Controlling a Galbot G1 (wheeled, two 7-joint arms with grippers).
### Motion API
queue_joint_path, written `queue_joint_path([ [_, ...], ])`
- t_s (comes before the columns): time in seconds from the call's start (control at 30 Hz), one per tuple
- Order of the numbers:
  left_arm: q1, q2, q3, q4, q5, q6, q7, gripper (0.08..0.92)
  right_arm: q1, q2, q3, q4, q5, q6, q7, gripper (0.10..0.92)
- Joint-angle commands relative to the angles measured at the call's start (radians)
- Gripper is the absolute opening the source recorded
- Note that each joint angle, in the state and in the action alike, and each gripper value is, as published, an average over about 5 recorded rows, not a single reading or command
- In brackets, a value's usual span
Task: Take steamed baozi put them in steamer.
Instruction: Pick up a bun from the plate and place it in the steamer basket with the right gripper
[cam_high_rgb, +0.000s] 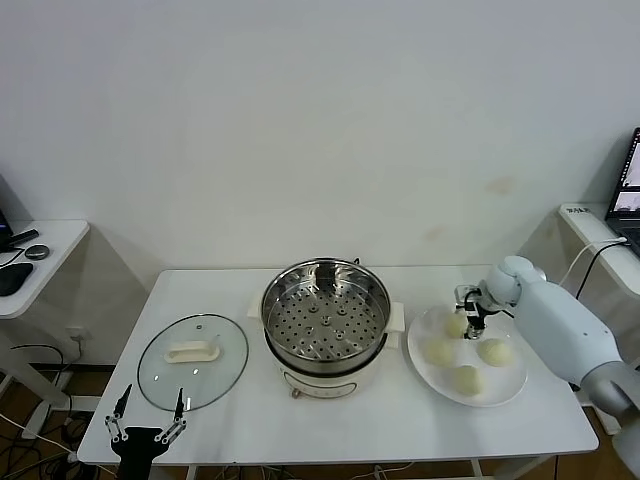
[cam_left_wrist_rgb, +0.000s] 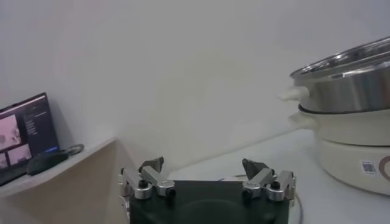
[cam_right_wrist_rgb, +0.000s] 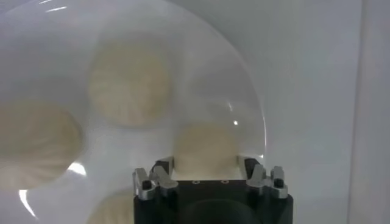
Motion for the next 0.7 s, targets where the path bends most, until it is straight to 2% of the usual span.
queue_joint_path([
  [0.03, 0.003, -0.002, -0.001, -0.005, 0.002, 0.0, 0.0, 0.823, 0.002, 0.001, -0.006, 0.002, 0.001, -0.003, -0.003, 0.595],
  [0.17, 0.005, -0.004, 0.0, -0.01, 0.004, 0.0, 0.0, 0.823, 0.014, -0.019, -0.022, 0.041, 0.029, -0.009, -0.006, 0.538],
  [0.33, 0.005, -0.01, 0.008, -0.016, 0.011, 0.002, 0.001, 0.823, 0.05, -0.078, -0.072, 0.136, 0.111, -0.023, -0.014, 0.519],
  [0.53, 0.014, -0.004, 0.011, -0.034, 0.01, 0.003, 0.002, 0.823, 0.232, -0.203, -0.225, 0.337, 0.32, -0.038, -0.035, 0.521],
  [0.7, 0.022, 0.012, 0.001, -0.046, -0.003, 0.0, 0.002, 0.823, 0.504, -0.22, -0.39, 0.408, 0.52, 0.0, -0.063, 0.526],
])
